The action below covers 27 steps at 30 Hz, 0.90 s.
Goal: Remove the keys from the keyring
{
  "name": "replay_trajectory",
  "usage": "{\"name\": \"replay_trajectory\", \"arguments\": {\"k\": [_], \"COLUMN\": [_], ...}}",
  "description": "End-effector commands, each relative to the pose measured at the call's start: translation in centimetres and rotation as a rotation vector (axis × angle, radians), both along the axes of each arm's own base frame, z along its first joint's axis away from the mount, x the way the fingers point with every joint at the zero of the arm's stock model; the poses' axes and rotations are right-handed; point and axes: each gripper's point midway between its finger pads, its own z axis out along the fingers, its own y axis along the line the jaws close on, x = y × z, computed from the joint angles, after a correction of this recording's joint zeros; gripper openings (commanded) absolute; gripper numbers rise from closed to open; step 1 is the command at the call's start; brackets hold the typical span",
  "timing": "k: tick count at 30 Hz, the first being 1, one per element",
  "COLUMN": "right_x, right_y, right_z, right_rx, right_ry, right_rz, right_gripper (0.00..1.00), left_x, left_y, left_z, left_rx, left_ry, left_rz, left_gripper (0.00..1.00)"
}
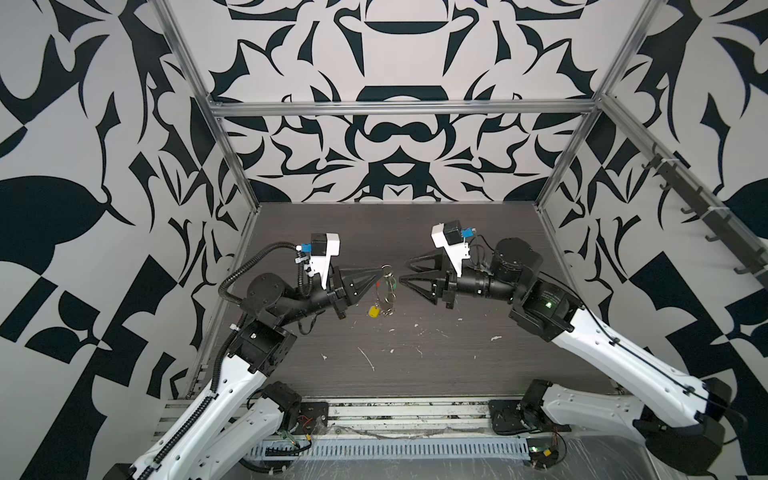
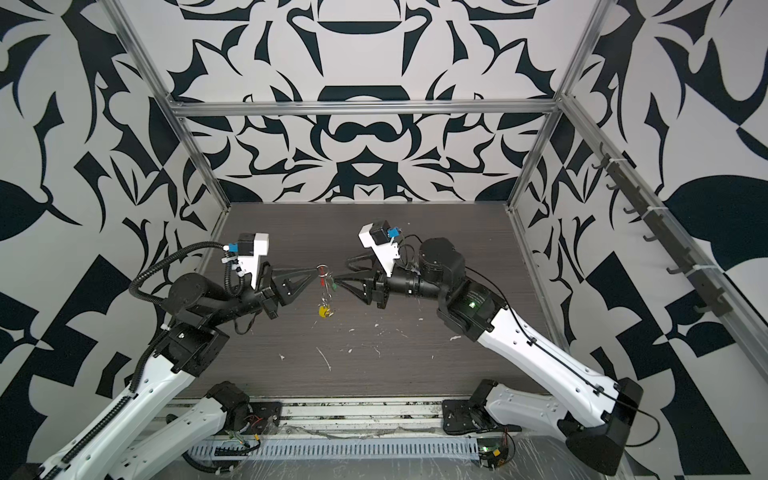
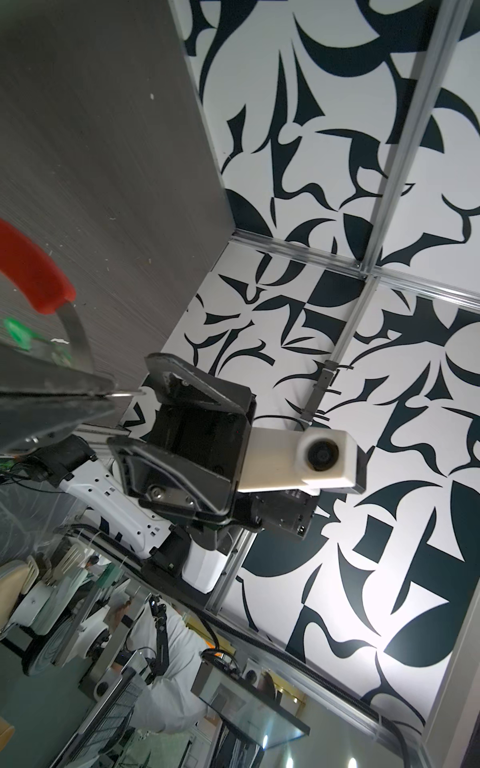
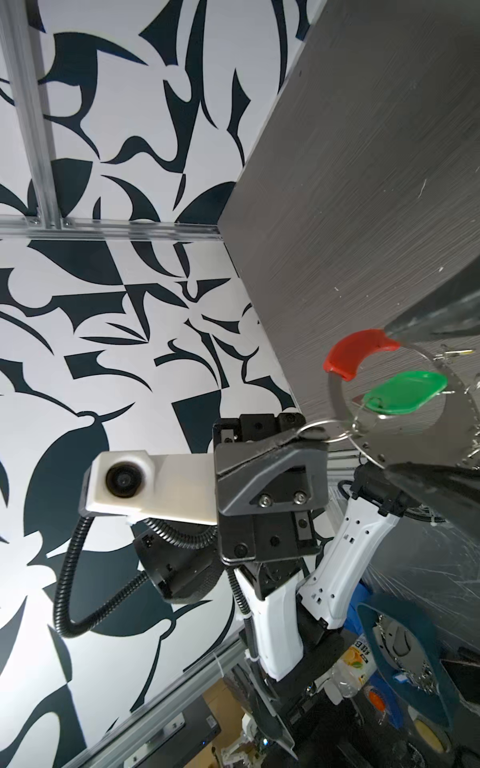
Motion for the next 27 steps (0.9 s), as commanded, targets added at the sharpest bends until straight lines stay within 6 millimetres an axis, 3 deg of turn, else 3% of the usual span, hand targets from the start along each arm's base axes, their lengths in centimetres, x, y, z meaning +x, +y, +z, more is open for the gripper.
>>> {"name": "replay_trajectory", "arguments": {"k": [1,12,27], "right_x": [-1.1,-1.9,-1.8], "right_y": [-0.1,0.9,1.6], "right_z": [4.5,5.2,3.4], "right_rx": [0.165,0.215,0.192], "right_ry": [-0.080,-0.049,0.010], "right_rz": [0.056,0.151,0.185], "right_gripper": [0.50,0.47,0.19], "left_x": [-0.7,-1.1,-1.1], "left_y": [0.3,0.1,0.2], "left_z": [2.1,2.1,2.2], "left_rx": [-0.075,-0.098,-0.102], "left_ry": [-0.081,-0.085,-0.084], "left_rz": [-0.018,-0.062,-0.053], "left_gripper": [0.00,0.00,0.00]}}
